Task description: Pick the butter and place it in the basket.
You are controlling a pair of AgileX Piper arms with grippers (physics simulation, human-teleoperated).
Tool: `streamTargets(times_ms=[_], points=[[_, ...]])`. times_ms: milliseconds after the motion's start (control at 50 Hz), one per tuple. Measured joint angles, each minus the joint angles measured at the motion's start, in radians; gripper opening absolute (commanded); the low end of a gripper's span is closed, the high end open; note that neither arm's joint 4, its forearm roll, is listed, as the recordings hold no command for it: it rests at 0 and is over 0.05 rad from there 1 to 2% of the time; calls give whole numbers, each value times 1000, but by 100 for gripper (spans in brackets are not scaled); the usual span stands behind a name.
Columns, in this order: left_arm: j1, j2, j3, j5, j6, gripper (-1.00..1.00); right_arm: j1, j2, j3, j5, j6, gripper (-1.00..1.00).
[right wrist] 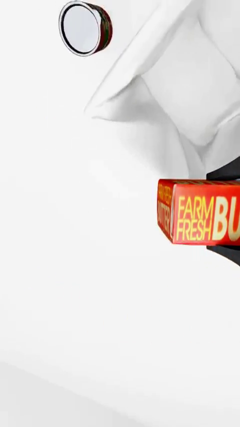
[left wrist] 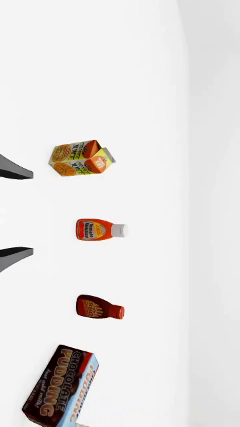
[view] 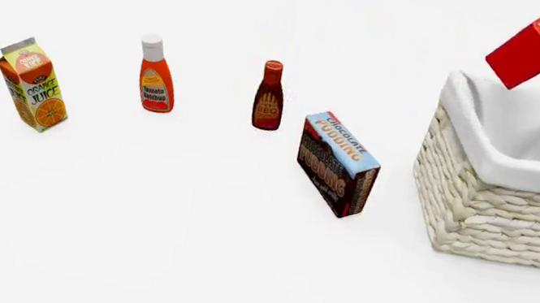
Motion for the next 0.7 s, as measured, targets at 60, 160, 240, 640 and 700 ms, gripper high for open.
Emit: streamTargets(times_ms=[60, 160, 240, 640, 700], points=[[0, 0, 0, 0, 0, 100, -14, 3, 4, -3, -9, -100], [0, 0, 0, 0, 0, 100, -33, 8, 14, -11, -20, -100], [0, 0, 0, 0, 0, 100, -46, 12, 24, -18, -27, -100], [0, 0, 0, 0, 0, 100, -104, 25, 81, -62, -26, -100], [0, 0, 0, 0, 0, 100, -110, 22, 97, -70, -22, -100]])
